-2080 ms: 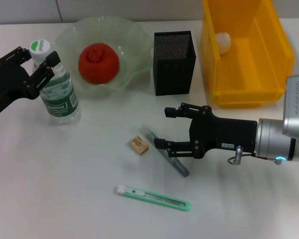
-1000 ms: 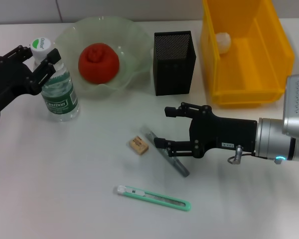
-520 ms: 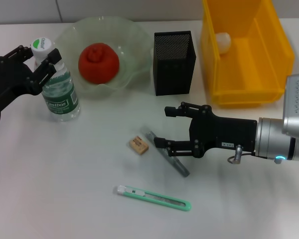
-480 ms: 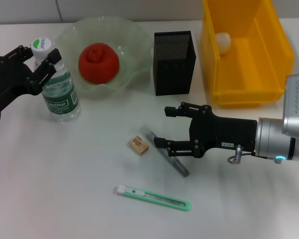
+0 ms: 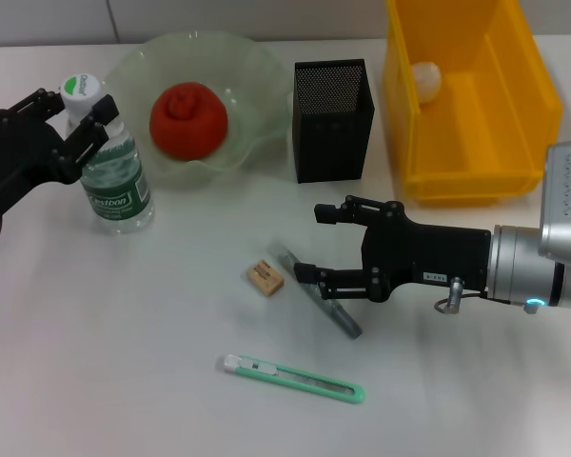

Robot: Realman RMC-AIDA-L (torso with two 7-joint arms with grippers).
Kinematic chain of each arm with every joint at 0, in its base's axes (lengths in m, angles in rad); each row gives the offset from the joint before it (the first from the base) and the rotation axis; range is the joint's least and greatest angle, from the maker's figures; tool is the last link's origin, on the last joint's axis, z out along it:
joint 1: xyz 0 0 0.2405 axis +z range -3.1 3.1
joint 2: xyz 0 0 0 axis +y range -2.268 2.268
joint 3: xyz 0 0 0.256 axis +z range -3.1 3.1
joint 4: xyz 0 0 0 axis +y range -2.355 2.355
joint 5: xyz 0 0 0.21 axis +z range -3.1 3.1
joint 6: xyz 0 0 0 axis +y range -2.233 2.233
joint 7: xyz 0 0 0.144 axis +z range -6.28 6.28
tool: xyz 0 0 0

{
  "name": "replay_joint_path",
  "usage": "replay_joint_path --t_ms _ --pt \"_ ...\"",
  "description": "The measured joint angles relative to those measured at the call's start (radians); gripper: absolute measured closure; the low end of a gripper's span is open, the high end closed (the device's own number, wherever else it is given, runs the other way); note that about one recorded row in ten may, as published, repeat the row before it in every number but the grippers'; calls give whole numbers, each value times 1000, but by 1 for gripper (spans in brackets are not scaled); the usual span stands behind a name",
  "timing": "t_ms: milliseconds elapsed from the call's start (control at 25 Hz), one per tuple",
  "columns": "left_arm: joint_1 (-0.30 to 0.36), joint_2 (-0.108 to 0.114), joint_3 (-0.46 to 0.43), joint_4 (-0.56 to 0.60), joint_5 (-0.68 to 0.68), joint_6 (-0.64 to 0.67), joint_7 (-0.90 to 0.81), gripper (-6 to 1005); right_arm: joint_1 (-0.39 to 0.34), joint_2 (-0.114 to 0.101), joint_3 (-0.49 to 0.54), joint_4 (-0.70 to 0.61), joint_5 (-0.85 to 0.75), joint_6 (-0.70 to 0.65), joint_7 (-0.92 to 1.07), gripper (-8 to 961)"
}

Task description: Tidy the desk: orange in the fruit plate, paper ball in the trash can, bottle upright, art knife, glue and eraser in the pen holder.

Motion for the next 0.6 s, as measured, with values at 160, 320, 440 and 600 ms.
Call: replay_joint_path --t_ms 160,320,440,600 --pt "1 0 3 0 0 0 1 521 0 0 0 0 0 0 1 125" --pt "2 0 -1 0 0 2 1 520 1 0 0 0 4 -1 1 126" --pt "4 0 -2 0 0 6 1 501 1 0 0 0 4 -1 1 126" --pt "4 0 -1 0 0 6 1 424 1 0 0 0 5 -2 2 126"
